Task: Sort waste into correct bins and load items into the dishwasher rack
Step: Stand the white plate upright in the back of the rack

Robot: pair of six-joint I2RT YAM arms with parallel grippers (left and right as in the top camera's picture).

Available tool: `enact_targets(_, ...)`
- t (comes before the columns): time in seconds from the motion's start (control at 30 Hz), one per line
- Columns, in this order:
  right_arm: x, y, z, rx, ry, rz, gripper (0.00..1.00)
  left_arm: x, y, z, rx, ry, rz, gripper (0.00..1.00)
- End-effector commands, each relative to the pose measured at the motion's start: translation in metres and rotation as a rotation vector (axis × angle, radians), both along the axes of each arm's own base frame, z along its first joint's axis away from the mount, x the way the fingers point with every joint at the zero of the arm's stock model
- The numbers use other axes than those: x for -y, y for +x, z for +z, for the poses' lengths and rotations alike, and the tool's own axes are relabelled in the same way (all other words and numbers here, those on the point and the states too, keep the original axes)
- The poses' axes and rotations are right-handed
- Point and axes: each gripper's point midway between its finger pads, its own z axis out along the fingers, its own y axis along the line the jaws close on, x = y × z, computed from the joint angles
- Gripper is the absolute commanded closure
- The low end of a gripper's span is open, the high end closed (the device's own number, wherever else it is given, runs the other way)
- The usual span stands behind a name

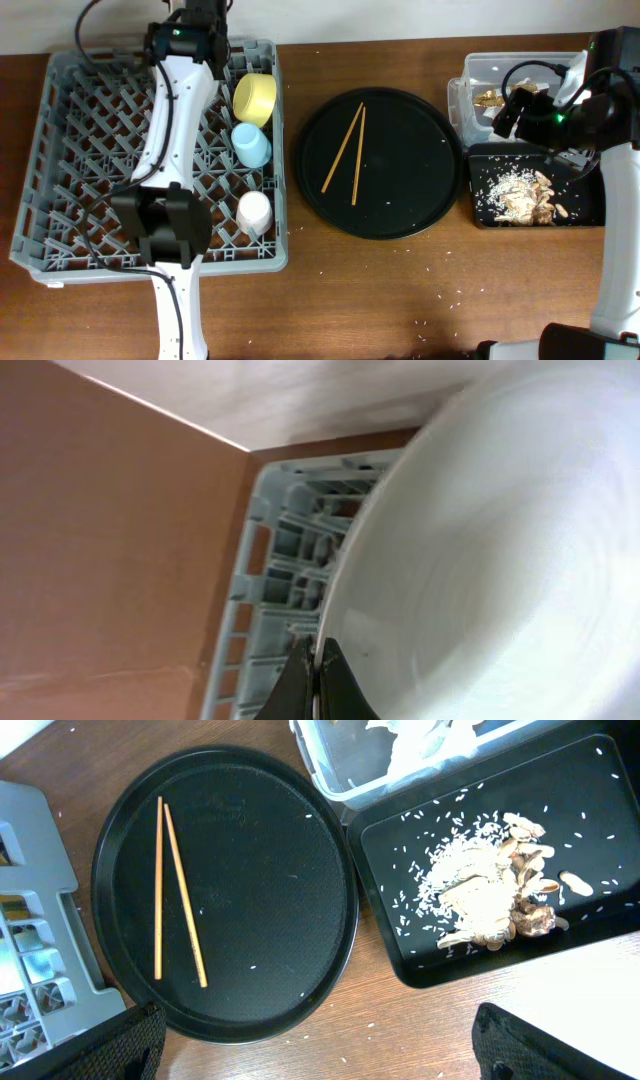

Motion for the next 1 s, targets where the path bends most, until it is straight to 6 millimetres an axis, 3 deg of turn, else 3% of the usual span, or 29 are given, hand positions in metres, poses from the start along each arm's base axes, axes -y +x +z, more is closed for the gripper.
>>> enact_targets(0.0, 0.003, 0.001, 0.003, 0.009, -0.017, 0.001, 0.02, 0.011, 0.005, -0.023, -0.036, -0.06, -0.05, 1.0)
enact_targets(0.07, 0.003, 0.001, 0.003, 0.008, -0.017, 0.001, 0.02, 0.031, 0.011, -0.037, -0.047, -0.147, -0.121, 0.94)
enact_targets(0.17, 0.003, 0.001, 0.003, 0.009, -0.017, 0.001, 0.02, 0.042, 0.013, -0.043, -0.056, -0.202, -0.163, 0.53)
enact_targets(0.27, 0.003, 0.001, 0.003, 0.008, -0.017, 0.001, 0.02, 0.043, 0.014, -0.042, -0.053, -0.203, -0.164, 0.41)
enact_targets(0.33, 0.003, 0.001, 0.003, 0.009, -0.017, 0.001, 0.01, 0.046, 0.014, -0.035, -0.037, -0.207, -0.168, 0.24)
enact_targets(0.4, 0.003, 0.001, 0.003, 0.009, -0.017, 0.001, 0.02, 0.057, 0.009, -0.008, 0.014, -0.259, -0.191, 0.01)
enact_targets(0.5, 0.003, 0.001, 0.003, 0.009, -0.017, 0.001, 0.01, 0.1, -0.003, 0.04, 0.08, -0.429, -0.358, 0.01)
enact_targets(0.57, 0.003, 0.001, 0.003, 0.009, -0.017, 0.001, 0.02, 0.144, -0.022, 0.07, 0.087, -0.611, -0.535, 0.01)
enact_targets(0.6, 0.003, 0.001, 0.003, 0.009, -0.017, 0.001, 0.02, 0.176, -0.035, 0.077, 0.06, -0.728, -0.648, 0.02)
enact_targets(0.63, 0.003, 0.001, 0.003, 0.009, -0.017, 0.001, 0.02, 0.223, -0.054, 0.07, -0.017, -0.872, -0.752, 0.07)
enact_targets(0.73, 0.003, 0.001, 0.003, 0.008, -0.017, 0.001, 0.02, 0.275, -0.078, 0.022, -0.192, -0.887, -0.776, 0.11)
enact_targets(0.77, 0.003, 0.001, 0.003, 0.009, -0.017, 0.001, 0.02, 0.297, -0.088, -0.01, -0.285, -0.862, -0.775, 0.11)
enact_targets(0.83, 0.003, 0.001, 0.003, 0.008, -0.017, 0.001, 0.01, 0.318, -0.098, -0.047, -0.385, -0.824, -0.768, 0.11)
enact_targets(0.87, 0.003, 0.001, 0.003, 0.008, -0.017, 0.001, 0.01, 0.324, -0.1, -0.068, -0.426, -0.789, -0.755, 0.16)
enact_targets(0.97, 0.003, 0.001, 0.003, 0.009, -0.017, 0.001, 0.02, 0.329, -0.1, -0.12, -0.508, -0.695, -0.71, 0.23)
